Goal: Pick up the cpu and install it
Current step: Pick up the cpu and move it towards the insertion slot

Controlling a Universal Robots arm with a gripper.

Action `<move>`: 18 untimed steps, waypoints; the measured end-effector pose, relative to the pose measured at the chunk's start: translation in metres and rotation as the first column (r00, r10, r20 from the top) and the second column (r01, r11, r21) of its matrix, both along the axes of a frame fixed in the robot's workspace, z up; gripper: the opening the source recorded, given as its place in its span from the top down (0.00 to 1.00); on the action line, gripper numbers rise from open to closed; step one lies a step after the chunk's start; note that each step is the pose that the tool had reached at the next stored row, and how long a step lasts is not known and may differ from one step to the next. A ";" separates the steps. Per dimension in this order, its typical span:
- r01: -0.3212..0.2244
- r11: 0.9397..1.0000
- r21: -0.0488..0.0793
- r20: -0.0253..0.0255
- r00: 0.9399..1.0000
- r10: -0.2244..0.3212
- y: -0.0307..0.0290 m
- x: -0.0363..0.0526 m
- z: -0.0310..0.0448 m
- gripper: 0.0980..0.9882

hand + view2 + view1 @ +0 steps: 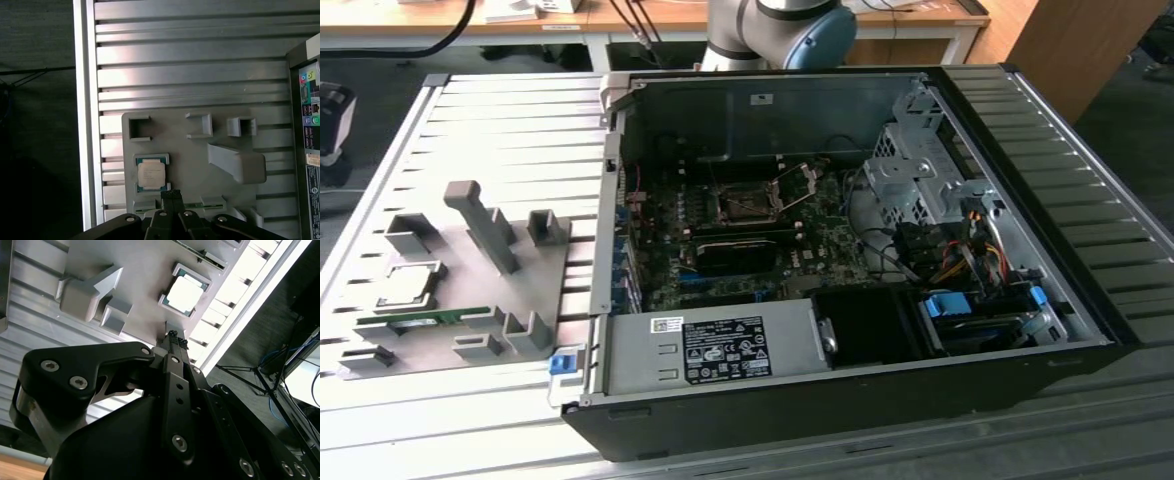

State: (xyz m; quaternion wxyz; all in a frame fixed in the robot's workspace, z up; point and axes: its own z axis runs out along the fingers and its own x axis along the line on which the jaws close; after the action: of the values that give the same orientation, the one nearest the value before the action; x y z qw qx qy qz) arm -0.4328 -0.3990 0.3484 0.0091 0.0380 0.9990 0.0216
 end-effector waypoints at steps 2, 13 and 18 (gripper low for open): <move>0.000 1.000 0.000 0.000 1.000 0.000 -0.0001 0.0000 -0.0014 0.99; -0.006 1.000 0.001 -0.009 1.000 0.006 -0.0098 0.0000 -0.0174 0.92; -0.015 1.000 0.001 -0.015 1.000 0.015 -0.0145 0.0000 -0.0263 0.65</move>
State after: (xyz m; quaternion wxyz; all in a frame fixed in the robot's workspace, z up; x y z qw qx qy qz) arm -0.4328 -0.4135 0.3221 0.0014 0.0306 0.9993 0.0219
